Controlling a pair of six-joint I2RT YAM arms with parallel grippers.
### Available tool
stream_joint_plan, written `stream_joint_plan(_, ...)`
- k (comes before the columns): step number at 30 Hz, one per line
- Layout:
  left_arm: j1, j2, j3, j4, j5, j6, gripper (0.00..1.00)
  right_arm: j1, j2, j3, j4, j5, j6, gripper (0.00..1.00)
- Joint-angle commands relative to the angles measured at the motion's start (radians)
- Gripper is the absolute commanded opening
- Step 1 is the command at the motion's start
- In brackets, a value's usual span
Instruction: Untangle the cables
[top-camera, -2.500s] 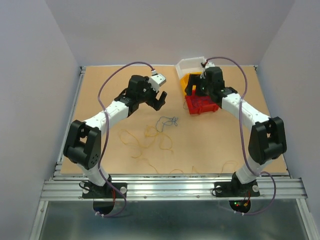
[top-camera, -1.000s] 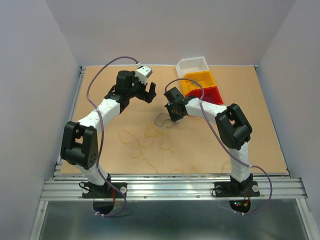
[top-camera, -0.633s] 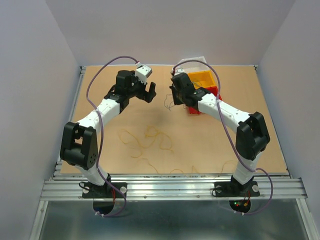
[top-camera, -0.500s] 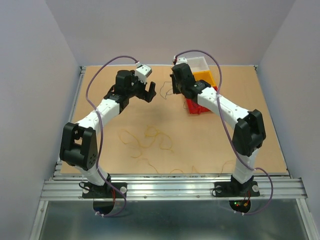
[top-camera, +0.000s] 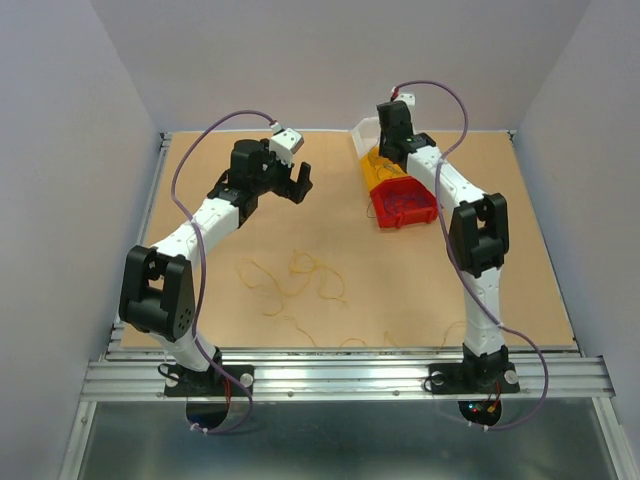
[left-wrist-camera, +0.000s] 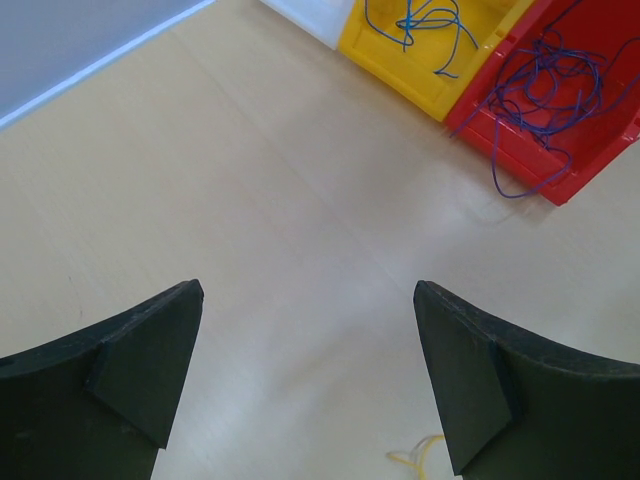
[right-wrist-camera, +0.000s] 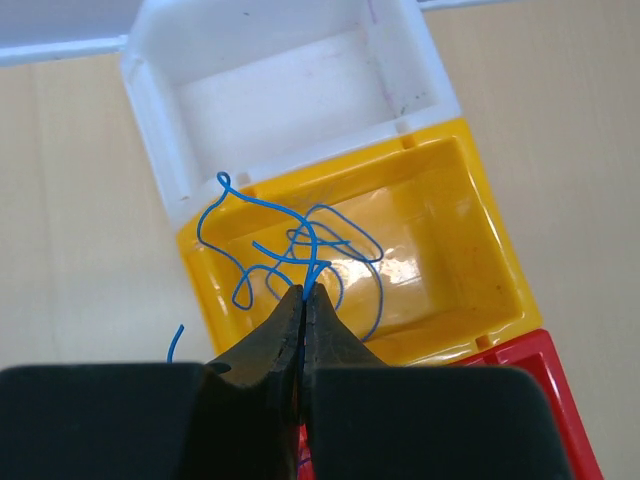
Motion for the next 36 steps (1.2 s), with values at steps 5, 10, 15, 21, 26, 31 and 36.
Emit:
stream_joint_plan(5, 0.001, -0.051, -0.013, 0.042, -0.002, 0.005, 0.98, -0.052, 0.018, 0.068, -0.031, 0.045, 0.035, 0.01)
stream_joint_plan(10, 0.001, -0.051, -0.012, 0.037, -0.004, 0.009, 0.98, -0.052, 0.033, 0.082, -0.030, 0.065, 0.024, 0.28)
stream_joint_plan(15, 0.001, -0.054, -0.012, 0.033, -0.002, 0.009, 0.98, -0.052, 0.042, 0.091, -0.031, 0.097, 0.030, 0.51)
stream_joint_plan(21, 0.000, -0.076, 0.050, -0.142, 0.071, 0.109, 0.98, -0.052, -0.065, -0.031, -0.030, 0.017, 0.041, 0.80)
stream_joint_plan(26, 0.000, -0.160, -0.021, -0.277, 0.094, 0.250, 0.98, -0.038, -0.273, -0.298, 0.013, -0.295, -0.071, 0.82)
stream_joint_plan(31, 0.030, -0.304, -0.172, -0.184, 0.021, 0.211, 0.99, 0.072, -0.488, -0.698, 0.134, -0.560, -0.232, 0.87)
stream_joint_plan(36, 0.136, -0.395, -0.235, -0.084, 0.002, 0.135, 0.99, 0.243, -0.605, -0.870, 0.191, -0.605, -0.295, 0.94)
